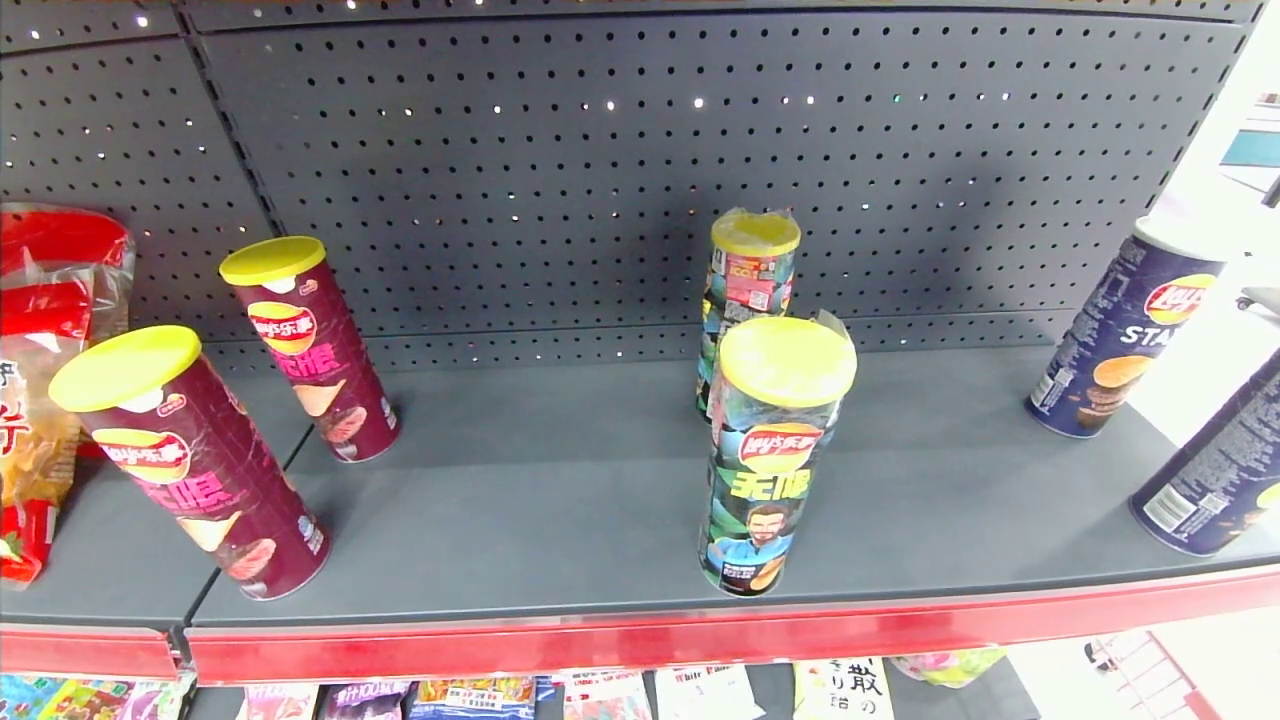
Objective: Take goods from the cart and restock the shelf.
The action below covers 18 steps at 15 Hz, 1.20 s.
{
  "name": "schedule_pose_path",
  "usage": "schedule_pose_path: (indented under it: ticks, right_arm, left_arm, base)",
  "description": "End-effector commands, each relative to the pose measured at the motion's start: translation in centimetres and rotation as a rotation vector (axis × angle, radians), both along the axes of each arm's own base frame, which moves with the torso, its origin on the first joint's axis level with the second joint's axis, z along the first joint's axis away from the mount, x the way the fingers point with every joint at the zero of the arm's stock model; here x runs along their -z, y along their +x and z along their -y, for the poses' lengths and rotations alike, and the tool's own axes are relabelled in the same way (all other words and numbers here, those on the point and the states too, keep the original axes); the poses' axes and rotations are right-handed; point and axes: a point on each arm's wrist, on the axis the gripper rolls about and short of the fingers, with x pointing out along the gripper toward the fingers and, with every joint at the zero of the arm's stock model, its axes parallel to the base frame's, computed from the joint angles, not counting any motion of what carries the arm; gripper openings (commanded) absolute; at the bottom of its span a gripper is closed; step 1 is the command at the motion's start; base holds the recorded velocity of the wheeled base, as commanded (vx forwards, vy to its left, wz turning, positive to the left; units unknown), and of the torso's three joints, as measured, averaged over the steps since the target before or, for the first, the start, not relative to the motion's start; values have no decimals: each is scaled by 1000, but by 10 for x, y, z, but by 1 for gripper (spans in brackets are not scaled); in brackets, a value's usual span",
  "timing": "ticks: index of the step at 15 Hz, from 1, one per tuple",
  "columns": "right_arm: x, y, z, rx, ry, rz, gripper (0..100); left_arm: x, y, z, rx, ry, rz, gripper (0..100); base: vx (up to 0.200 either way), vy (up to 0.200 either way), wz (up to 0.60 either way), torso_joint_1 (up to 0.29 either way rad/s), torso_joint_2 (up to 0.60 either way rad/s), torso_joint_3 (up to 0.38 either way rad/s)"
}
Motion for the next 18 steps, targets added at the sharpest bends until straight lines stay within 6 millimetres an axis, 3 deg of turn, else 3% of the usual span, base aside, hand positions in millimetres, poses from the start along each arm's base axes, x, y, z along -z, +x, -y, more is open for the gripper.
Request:
schedule_pose_path:
  ticks: [1, 2, 3, 6, 9, 13, 17, 18]
  right_arm:
    - [4, 0, 0, -7, 3, 1, 100]
    - [6, 2, -1, -30, -4, 24, 100]
    - [6, 3, 0, -9, -11, 47, 100]
    - [6, 4, 1, 59, 17, 54, 100]
    - [6, 4, 2, 77, 17, 56, 100]
    - [5, 4, -3, -142, 31, 63, 100]
    - [11, 6, 3, 142, 60, 44, 100]
    - [11, 5, 3, 132, 77, 41, 100]
  left_arm:
    - [24, 14, 3, 78, 33, 7, 100]
    - [44, 20, 7, 222, 109, -19, 100]
    - [43, 20, 7, 216, 98, -15, 100]
    - [43, 20, 9, -26, 83, -14, 100]
    - [44, 18, 9, 12, 82, 8, 100]
    - [45, 13, 9, 102, 87, 79, 100]
    - [45, 13, 7, 39, 93, 78, 100]
    - [45, 13, 7, 41, 93, 78, 100]
  base:
    - [0, 0, 0, 0, 0, 0]
    - [0, 0, 0, 0, 0, 0]
    - [0, 0, 0, 0, 0, 0]
    - [0, 0, 0, 0, 0, 0]
    - [0, 0, 0, 0, 0, 0]
    - [0, 0, 0, 0, 0, 0]
    - [0, 0, 0, 0, 0, 0]
    - [0, 0, 0, 0, 0, 0]
